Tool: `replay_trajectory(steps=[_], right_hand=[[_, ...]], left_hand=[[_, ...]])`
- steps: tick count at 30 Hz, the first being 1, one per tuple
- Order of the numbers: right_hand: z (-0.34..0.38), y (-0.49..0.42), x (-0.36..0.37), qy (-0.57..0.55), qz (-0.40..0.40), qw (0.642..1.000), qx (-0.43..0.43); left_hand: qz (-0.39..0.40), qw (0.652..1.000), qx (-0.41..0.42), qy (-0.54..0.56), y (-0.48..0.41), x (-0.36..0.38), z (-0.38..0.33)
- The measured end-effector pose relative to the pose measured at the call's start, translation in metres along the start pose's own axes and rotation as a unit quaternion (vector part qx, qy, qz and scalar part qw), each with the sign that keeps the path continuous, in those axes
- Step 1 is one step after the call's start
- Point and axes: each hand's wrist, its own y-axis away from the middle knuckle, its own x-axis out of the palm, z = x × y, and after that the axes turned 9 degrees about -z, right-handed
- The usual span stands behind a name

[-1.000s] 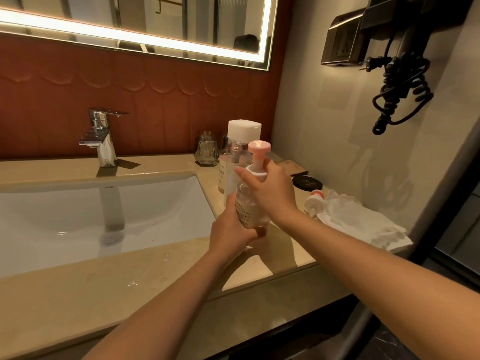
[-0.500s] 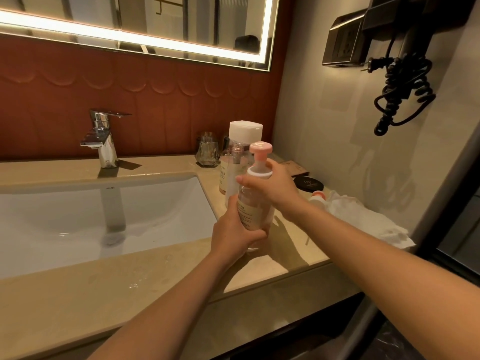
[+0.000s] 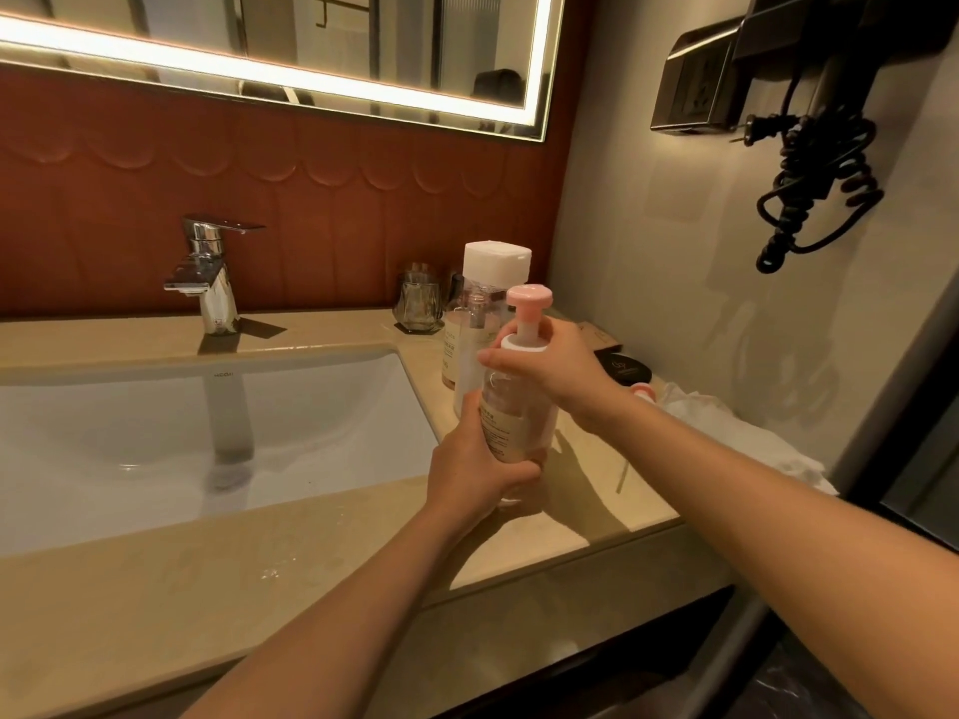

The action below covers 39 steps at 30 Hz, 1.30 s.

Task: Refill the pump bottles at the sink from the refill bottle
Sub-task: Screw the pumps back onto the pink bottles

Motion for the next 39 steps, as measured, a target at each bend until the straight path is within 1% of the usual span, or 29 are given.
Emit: replay_trajectory(steps=[4, 6, 7, 9, 13, 14, 15, 17, 19, 22, 24, 26, 27, 30, 31, 32, 34, 36, 39], right_hand=[[-0.006, 0.008, 0.023, 0.042, -0.166, 0.985, -0.013], [-0.008, 0.01, 0.028, 0.053, -0.2, 0.978, -0.01], [-0.008, 0.01, 0.029, 0.056, -0.196, 0.979, -0.01], [-0.005, 0.006, 0.022, 0.053, -0.157, 0.986, -0.013], [0.003, 0.001, -0.001, 0.012, -0.005, 0.999, -0.031], [0.002, 0.002, -0.004, 0.009, 0.018, 0.999, -0.037], [0.001, 0.003, -0.005, 0.002, 0.025, 0.999, -0.039], [-0.004, 0.002, 0.0, -0.012, -0.003, 0.999, -0.034], [-0.009, 0.002, 0.008, -0.004, -0.058, 0.998, -0.032], [-0.014, 0.007, 0.021, 0.054, -0.171, 0.982, -0.055], [-0.015, 0.009, 0.028, 0.08, -0.202, 0.974, -0.06], [-0.011, 0.006, 0.025, 0.062, -0.175, 0.981, -0.052], [-0.008, 0.004, 0.019, 0.039, -0.14, 0.988, -0.046], [0.0, -0.001, -0.001, -0.01, 0.006, 0.999, -0.037], [0.0, -0.002, -0.005, -0.013, 0.036, 0.999, -0.031], [-0.001, -0.004, -0.006, -0.016, 0.049, 0.998, -0.024], [-0.002, -0.005, -0.004, -0.024, 0.046, 0.998, -0.017], [-0.003, -0.005, -0.001, -0.031, 0.026, 0.999, -0.014], [-0.005, -0.001, 0.008, -0.013, -0.058, 0.998, -0.016]], left_hand=[[-0.01, 1.0, -0.006, -0.017, -0.002, 0.004, 0.002], [-0.014, 1.0, -0.015, -0.012, -0.002, 0.004, 0.001], [-0.015, 1.0, -0.017, -0.012, -0.002, 0.004, 0.0], [-0.01, 1.0, -0.011, -0.011, -0.001, 0.002, 0.0], [0.004, 1.0, 0.002, 0.008, 0.001, -0.001, 0.0], [0.006, 1.0, 0.001, 0.011, 0.001, -0.001, -0.001], [0.006, 1.0, -0.001, 0.014, 0.001, -0.001, -0.001], [0.005, 1.0, -0.001, 0.01, 0.0, -0.001, -0.001], [0.004, 1.0, 0.002, 0.001, -0.001, -0.001, 0.0], [0.002, 1.0, 0.001, -0.003, -0.002, 0.003, 0.001], [-0.004, 1.0, -0.009, -0.005, -0.002, 0.004, 0.001], [-0.005, 1.0, -0.009, 0.001, -0.002, 0.003, 0.001], [-0.003, 1.0, -0.003, 0.005, -0.001, 0.001, 0.001], [0.003, 1.0, 0.009, 0.012, 0.0, -0.002, 0.001], [0.003, 1.0, 0.008, 0.017, 0.0, -0.002, 0.001], [0.004, 1.0, 0.006, 0.019, 0.0, -0.002, 0.0], [0.006, 1.0, 0.002, 0.018, 0.0, -0.001, 0.0], [0.007, 1.0, 0.0, 0.016, -0.001, -0.001, 0.0], [0.004, 1.0, 0.005, -0.006, -0.001, 0.0, 0.001]])
